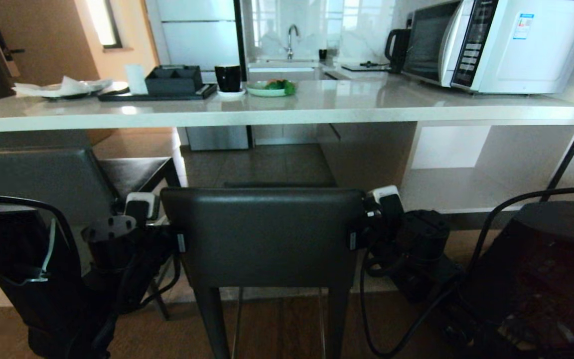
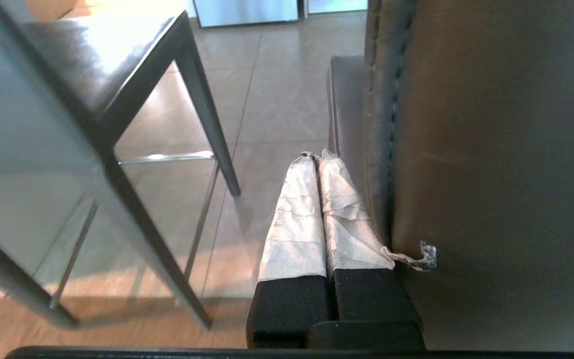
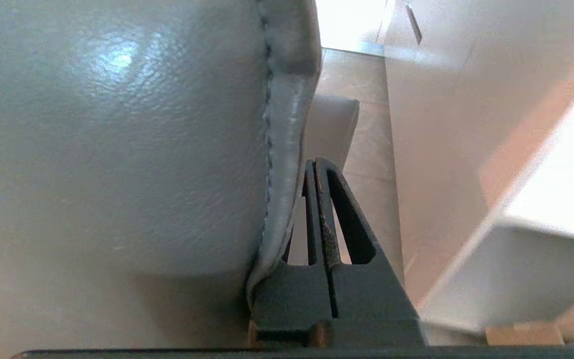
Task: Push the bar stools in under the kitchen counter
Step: Push the gray chair back under the dining table
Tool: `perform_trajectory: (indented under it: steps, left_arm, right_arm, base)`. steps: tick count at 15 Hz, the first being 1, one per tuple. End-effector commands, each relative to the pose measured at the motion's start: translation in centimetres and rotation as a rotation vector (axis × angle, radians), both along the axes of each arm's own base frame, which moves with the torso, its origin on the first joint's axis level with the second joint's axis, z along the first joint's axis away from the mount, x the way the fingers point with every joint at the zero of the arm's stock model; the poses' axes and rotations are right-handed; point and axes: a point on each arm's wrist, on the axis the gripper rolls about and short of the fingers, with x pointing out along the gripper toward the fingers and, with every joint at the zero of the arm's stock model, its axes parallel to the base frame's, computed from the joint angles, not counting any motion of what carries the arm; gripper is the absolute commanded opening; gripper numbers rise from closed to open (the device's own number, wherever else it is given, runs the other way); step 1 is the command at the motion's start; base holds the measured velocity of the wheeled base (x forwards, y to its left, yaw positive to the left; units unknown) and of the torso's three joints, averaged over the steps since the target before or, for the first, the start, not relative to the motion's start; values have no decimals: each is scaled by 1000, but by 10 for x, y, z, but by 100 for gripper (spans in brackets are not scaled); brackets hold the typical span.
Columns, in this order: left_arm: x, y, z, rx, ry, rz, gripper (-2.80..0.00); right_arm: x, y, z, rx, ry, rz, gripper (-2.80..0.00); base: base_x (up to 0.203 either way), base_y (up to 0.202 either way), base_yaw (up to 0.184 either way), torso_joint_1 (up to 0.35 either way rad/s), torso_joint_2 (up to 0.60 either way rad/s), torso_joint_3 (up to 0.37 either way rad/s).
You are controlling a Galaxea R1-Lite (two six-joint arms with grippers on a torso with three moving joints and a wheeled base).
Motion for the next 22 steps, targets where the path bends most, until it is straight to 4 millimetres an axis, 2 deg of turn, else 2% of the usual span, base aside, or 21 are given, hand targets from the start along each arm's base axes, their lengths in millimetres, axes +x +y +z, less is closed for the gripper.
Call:
perform_trajectory:
  steps: [1,16,22]
  left_arm:
    - [0,-1,1,-3,-7,-2,-280]
    - [-1,-3,-1,2,-1,-10,-280]
    - [0,-5,-1,-1,-5,-16,-280]
  right_arm:
    - [-4,6,1,6,-10,19,-280]
    - [-5,6,2,8,-12,20,-280]
    - [-4,7,1,7,-11,20,-280]
  base:
    - [193,0,2,7,2,-2]
    - [187,0,1,2,3,4]
    - [33,0,0,2,2,1]
